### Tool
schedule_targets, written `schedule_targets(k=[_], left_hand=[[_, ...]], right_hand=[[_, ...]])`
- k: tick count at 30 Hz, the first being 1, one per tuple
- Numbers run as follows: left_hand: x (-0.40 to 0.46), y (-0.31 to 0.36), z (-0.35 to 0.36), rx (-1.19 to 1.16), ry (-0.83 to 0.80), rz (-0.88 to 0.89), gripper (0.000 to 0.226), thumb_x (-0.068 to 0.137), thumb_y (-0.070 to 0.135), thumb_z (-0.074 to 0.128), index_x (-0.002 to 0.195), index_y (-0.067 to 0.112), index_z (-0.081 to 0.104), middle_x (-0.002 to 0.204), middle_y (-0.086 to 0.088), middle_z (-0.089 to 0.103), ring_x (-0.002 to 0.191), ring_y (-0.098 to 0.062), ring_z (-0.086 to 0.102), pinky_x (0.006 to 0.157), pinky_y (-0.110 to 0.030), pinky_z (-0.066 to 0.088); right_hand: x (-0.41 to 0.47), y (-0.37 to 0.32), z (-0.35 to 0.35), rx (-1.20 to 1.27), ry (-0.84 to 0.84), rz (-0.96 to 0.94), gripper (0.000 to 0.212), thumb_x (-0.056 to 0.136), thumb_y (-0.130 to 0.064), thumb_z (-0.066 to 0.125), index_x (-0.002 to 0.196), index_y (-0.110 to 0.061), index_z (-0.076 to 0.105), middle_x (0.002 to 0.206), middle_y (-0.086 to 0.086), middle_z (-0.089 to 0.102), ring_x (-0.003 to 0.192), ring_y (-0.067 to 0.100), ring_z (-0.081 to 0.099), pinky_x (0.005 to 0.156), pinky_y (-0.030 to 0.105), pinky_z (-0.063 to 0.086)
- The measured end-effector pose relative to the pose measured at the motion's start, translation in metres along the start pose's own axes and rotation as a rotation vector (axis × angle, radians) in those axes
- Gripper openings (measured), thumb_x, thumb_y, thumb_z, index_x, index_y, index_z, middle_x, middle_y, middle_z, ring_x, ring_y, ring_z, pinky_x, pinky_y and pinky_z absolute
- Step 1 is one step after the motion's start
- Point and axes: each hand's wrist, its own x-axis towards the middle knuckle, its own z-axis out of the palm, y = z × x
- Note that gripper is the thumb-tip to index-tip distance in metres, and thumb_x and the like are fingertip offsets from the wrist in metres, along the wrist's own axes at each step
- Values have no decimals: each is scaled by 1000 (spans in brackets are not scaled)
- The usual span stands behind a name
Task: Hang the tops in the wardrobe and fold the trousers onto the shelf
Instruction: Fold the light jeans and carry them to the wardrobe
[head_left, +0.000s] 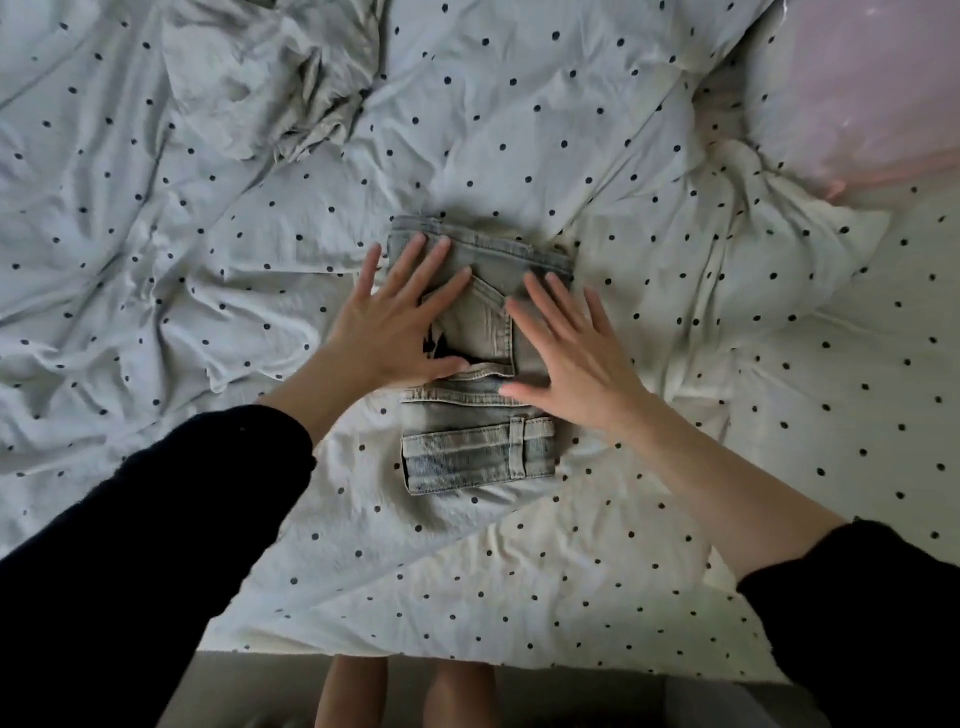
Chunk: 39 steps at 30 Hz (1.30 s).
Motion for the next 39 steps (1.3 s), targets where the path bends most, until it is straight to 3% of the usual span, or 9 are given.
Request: schedule_targets(k=[4, 8, 16, 19, 23, 27, 30, 33, 39], left_hand=[[10, -9, 16, -33, -89, -1, 104, 53, 90, -21, 139, 34, -28, 147, 3, -35, 138, -18, -28, 114, -51, -13], [18, -3, 29, -32, -145, -54, 93, 62, 83, -13, 140, 34, -26, 149, 3, -34, 140, -20, -27, 114, -53, -12], [-51, 23, 39, -231, 46, -11, 57, 98, 51, 5, 150, 29, 13, 158, -10, 6, 145, -29, 5, 116, -52, 7], [-88, 34, 51, -299, -5, -15, 54, 100, 49, 2, 148, 28, 12, 156, -10, 15, 144, -32, 13, 116, -50, 12], [-106, 42, 36, -364, 35, -103, 51, 100, 42, 12, 147, 23, 20, 155, -11, 20, 143, -31, 15, 115, -47, 18], [-130, 54, 28, -342, 145, 65, 46, 92, 36, 37, 134, 18, 41, 146, -14, 39, 138, -28, 31, 108, -48, 35], [-139, 48, 42, -186, 77, 269, 57, 91, 44, 39, 143, 22, 33, 154, -8, 25, 142, -28, 20, 110, -47, 26], [-127, 29, 48, -1, 9, 385, 87, 76, 41, 67, 148, 28, 19, 158, -4, 4, 143, -28, 14, 113, -47, 13], [-103, 26, 39, 161, 59, 431, 98, 53, 12, 87, 138, 24, 39, 142, -9, 46, 131, -34, 43, 113, -51, 13]], right_hand=[[18, 12, 11, -138, -106, 13, 101, 74, -84, 27, 151, -26, -2, 158, 7, -11, 146, 23, -9, 115, 58, 0], [26, 10, 26, -207, -192, 37, 99, 74, -84, 17, 150, -25, -9, 157, 9, -17, 145, 25, -14, 113, 60, -1], [-27, -26, 21, 66, -18, -36, 70, 92, -64, 13, 148, -23, 25, 157, 6, 15, 145, 22, 6, 115, 56, 11], [-53, -42, 44, 52, -73, -13, 65, 92, -58, 25, 141, -19, 41, 152, 8, 32, 142, 21, 21, 111, 58, 25], [-48, -48, 31, -4, -78, 19, 67, 89, -59, 27, 140, -18, 43, 151, 8, 34, 141, 23, 27, 112, 60, 17], [-76, -49, 25, -23, -31, -109, 66, 88, -56, 34, 140, -15, 41, 151, 9, 33, 141, 24, 30, 111, 59, 19], [-100, -48, 31, -32, 23, -134, 64, 84, -41, 57, 140, -14, 41, 151, 8, 34, 141, 24, 29, 111, 56, 18], [-98, -46, 33, -47, 68, -119, 69, 72, -19, 74, 136, -12, 49, 147, 9, 41, 138, 25, 35, 108, 55, 23], [-73, -47, 28, -11, -6, -84, 79, 51, -4, 82, 127, -10, 58, 138, 12, 51, 131, 29, 46, 107, 60, 26]])
